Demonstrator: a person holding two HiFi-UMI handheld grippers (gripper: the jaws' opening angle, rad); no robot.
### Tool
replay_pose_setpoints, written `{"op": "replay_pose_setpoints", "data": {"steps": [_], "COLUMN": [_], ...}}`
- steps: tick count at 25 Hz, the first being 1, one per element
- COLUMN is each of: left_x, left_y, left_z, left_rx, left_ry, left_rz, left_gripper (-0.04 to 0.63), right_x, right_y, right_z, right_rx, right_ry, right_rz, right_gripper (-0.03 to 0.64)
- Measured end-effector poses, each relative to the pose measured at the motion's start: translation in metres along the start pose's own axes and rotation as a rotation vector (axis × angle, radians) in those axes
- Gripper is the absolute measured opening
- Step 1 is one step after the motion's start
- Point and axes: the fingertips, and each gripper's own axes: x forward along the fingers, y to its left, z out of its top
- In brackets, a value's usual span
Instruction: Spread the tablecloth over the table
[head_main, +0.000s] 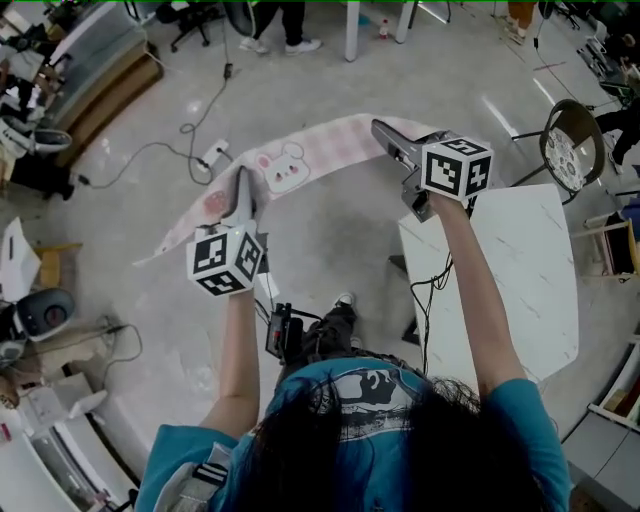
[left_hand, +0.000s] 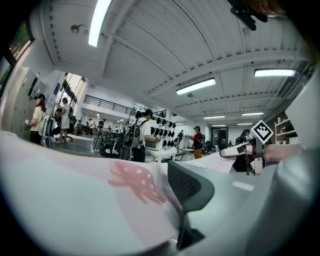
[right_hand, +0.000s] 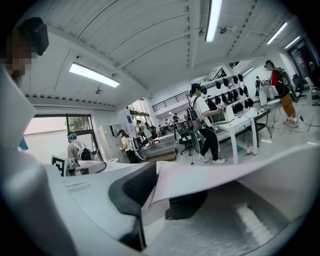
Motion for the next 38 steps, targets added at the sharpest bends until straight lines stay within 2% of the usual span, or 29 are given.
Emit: {"op": "replay_pose_setpoints", "data": {"steps": [3, 7, 10, 16, 19, 21, 26, 32, 38], "left_x": [0.034, 0.102, 0.135, 0.122, 0.121, 0.125, 0.141, 0.137, 0.113], "left_y": [-0.018, -0.061, -0.088, -0.092, -0.092, -0.091, -0.097, -0.189, -0.264], "left_z": [0.016, 0.067, 0.096, 0.099, 0.098, 0.095, 0.076, -0.002, -0.048], "left_rx": [0.005, 0.024, -0.005, -0.057, -0.084, -0.107, -0.175, -0.241, -0.278], "left_ry": [-0.041, -0.114, -0.149, -0.251, -0.263, -0.246, -0.144, 0.008, 0.127], "left_rz": [-0.057, -0.098, -0.113, -0.160, -0.186, -0.202, -0.261, -0.401, -0.521], "left_gripper": [0.089, 0.089, 0.091, 0.092, 0.092, 0.092, 0.092, 0.091, 0.089], "right_x": [-0.009, -0.024, -0.032, -0.042, -0.045, -0.044, -0.048, -0.147, -0.243], "right_y": [-0.026, -0.077, -0.104, -0.088, -0.084, -0.084, -0.103, -0.154, -0.164], "right_z": [0.028, 0.108, 0.157, 0.169, 0.170, 0.170, 0.154, 0.067, 0.013], "right_rx": [-0.052, -0.187, -0.256, -0.391, -0.467, -0.481, -0.391, -0.190, -0.065], "right_ry": [-0.022, -0.054, -0.065, -0.141, -0.131, -0.105, 0.004, 0.057, 0.072], "right_rz": [-0.037, -0.060, -0.061, -0.087, -0.102, -0.107, -0.150, -0.282, -0.412], "right_gripper": [0.049, 0.054, 0.054, 0.049, 0.052, 0.055, 0.057, 0.055, 0.052]}}
